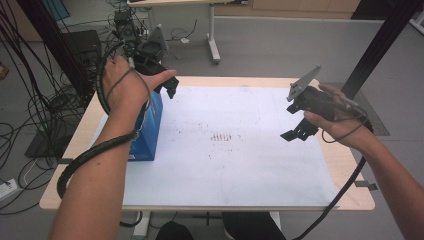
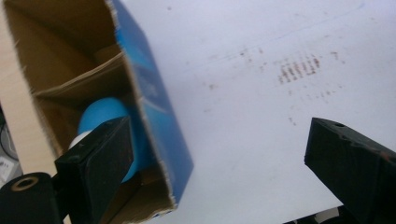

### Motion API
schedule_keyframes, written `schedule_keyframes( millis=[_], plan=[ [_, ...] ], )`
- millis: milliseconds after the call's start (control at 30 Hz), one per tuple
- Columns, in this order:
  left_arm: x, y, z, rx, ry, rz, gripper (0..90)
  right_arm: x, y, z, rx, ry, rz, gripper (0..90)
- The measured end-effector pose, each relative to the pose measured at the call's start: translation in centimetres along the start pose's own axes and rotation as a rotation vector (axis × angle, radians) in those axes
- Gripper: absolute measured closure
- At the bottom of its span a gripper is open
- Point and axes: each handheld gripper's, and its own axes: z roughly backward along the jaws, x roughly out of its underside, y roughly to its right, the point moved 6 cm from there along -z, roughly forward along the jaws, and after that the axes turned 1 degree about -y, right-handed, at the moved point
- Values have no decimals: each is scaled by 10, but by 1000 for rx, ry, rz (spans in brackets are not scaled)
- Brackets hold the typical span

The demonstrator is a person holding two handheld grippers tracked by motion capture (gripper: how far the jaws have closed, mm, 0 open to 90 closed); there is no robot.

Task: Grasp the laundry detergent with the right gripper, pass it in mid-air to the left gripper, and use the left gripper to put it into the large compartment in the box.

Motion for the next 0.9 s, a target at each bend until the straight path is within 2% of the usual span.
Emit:
schedule_keyframes(
  millis=[167, 400, 767, 900],
  plan=[
    [-8, 26, -2, 16, 1, -74, 77, 5, 12, 1, 9, -15, -25, 57],
    [-14, 45, -6, 49, -8, -113, 59, 8, 21, 5, 21, -27, -48, 59],
    [-20, 58, -7, 66, 5, -139, 51, 3, 30, 8, 39, -53, -46, 61],
    [-22, 60, -10, 57, -9, -142, 50, 1, 31, 7, 37, -54, -42, 60]
  ],
)
